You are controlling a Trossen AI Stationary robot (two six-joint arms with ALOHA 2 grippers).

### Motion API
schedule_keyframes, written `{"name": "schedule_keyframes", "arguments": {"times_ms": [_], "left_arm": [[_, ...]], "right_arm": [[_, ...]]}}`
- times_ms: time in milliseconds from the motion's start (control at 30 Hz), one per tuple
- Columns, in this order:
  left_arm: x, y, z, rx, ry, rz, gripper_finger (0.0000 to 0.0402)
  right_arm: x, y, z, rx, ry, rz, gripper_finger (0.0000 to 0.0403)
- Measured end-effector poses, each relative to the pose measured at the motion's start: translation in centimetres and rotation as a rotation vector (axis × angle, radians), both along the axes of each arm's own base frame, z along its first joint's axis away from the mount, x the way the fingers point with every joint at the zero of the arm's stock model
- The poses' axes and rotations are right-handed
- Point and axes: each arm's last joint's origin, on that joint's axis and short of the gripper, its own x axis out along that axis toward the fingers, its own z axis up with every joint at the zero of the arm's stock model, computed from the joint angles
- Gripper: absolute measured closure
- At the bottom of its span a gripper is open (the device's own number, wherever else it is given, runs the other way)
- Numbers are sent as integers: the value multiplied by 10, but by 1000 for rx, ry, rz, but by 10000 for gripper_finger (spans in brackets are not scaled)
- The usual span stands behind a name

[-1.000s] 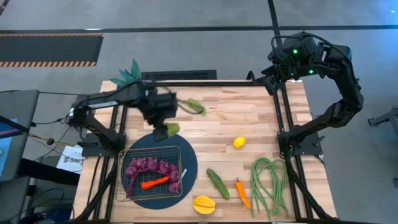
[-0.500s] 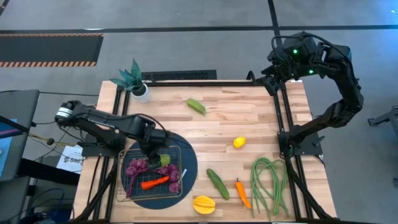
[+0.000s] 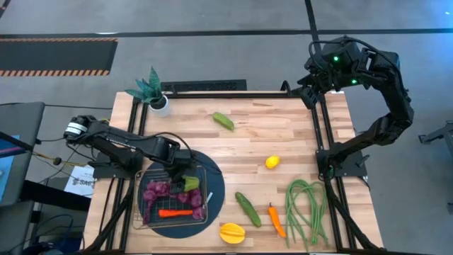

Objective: Build produce basket
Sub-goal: Put the green chayote into the wire basket

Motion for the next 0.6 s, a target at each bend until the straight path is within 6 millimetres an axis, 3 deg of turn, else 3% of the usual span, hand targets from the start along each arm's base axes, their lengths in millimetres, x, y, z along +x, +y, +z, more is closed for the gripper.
{"name": "schedule_keyframes", "arguments": {"times_ms": [333,600], "left_arm": [[1,1,0,24,-2,44,199],[4,8,1,-58,20,196,44]], "right_arm": [[0,0,0,1,0,-1,163],[0,0,0,1,-1,-2,163]]}}
